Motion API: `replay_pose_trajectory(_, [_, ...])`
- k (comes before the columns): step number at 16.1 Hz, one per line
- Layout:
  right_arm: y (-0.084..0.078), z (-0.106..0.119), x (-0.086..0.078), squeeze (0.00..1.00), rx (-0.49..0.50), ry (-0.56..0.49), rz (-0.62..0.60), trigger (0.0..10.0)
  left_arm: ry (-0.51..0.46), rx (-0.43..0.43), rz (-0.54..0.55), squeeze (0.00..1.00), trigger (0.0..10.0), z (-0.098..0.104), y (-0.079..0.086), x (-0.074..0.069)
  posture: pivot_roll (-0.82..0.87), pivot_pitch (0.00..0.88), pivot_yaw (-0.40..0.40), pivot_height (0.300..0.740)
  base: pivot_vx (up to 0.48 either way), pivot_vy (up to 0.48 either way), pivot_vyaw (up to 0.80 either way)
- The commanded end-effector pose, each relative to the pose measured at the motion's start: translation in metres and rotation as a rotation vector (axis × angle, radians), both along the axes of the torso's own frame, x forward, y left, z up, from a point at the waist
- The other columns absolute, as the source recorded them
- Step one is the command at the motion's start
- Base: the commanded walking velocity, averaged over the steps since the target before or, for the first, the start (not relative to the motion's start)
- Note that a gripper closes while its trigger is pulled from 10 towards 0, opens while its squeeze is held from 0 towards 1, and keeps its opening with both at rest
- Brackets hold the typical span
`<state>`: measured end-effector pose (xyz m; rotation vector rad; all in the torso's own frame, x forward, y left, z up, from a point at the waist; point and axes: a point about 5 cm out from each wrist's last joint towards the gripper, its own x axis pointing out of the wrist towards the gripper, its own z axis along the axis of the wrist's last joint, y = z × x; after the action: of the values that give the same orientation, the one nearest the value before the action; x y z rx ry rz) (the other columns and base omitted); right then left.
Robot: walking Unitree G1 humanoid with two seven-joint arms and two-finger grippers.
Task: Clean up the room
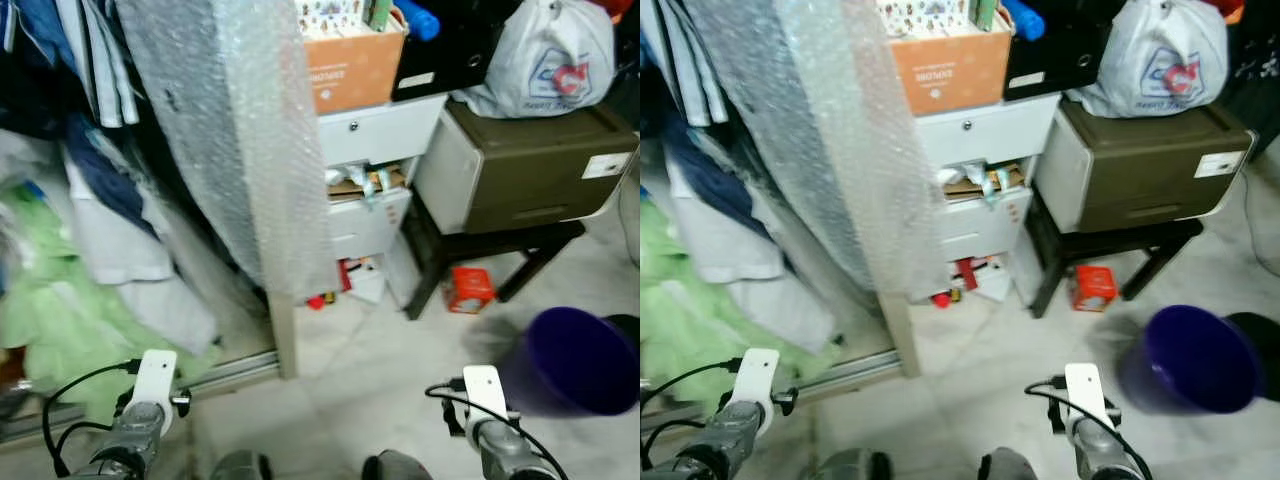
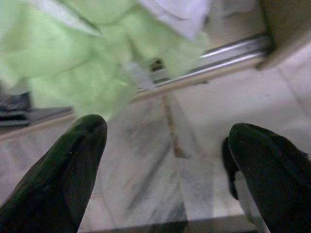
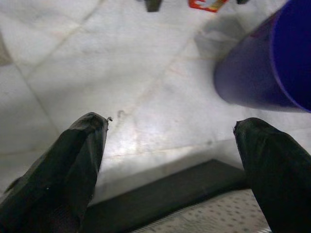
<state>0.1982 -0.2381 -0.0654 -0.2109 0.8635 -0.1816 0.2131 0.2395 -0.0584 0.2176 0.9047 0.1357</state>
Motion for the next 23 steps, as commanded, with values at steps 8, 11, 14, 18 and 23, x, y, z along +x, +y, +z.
replay_pose_trajectory(8, [-0.008, -0.01, -0.027, 0.0, -0.024, 0.043, -0.001, 10.0, -0.001, -0.005, -0.015, 0.0, 10.0, -0.002, -0.011, 0.002, -0.03, 0.114, 0.006, 0.74, 0.0, 0.342, 0.0])
replay_pose_trajectory(11, [0.005, -0.013, -0.025, 0.0, -0.017, 0.041, 0.013, 10.0, 0.002, -0.01, -0.013, 0.0, 10.0, -0.003, -0.014, 0.001, -0.03, 0.116, 0.004, 0.74, 0.0, 0.35, 0.0])
replay_pose_trajectory(14, [0.017, -0.012, -0.017, 0.0, -0.011, 0.036, 0.025, 10.0, 0.018, -0.014, -0.012, 0.0, 10.0, -0.01, -0.02, -0.009, -0.03, 0.114, 0.002, 0.74, 0.0, 0.349, 0.0])
replay_pose_trajectory(18, [0.027, -0.005, 0.003, 0.0, -0.013, 0.008, 0.042, 10.0, 0.017, -0.007, -0.009, 0.0, 10.0, -0.008, -0.017, -0.006, -0.02, 0.108, 0.0, 0.74, 0.0, 0.352, 0.0])
replay_pose_trajectory(23, [0.009, 0.006, 0.015, 0.0, -0.03, -0.01, 0.033, 10.0, -0.003, 0.005, -0.005, 0.0, 10.0, 0.001, -0.005, 0.004, -0.02, 0.103, 0.001, 0.74, 0.0, 0.337, 0.0])
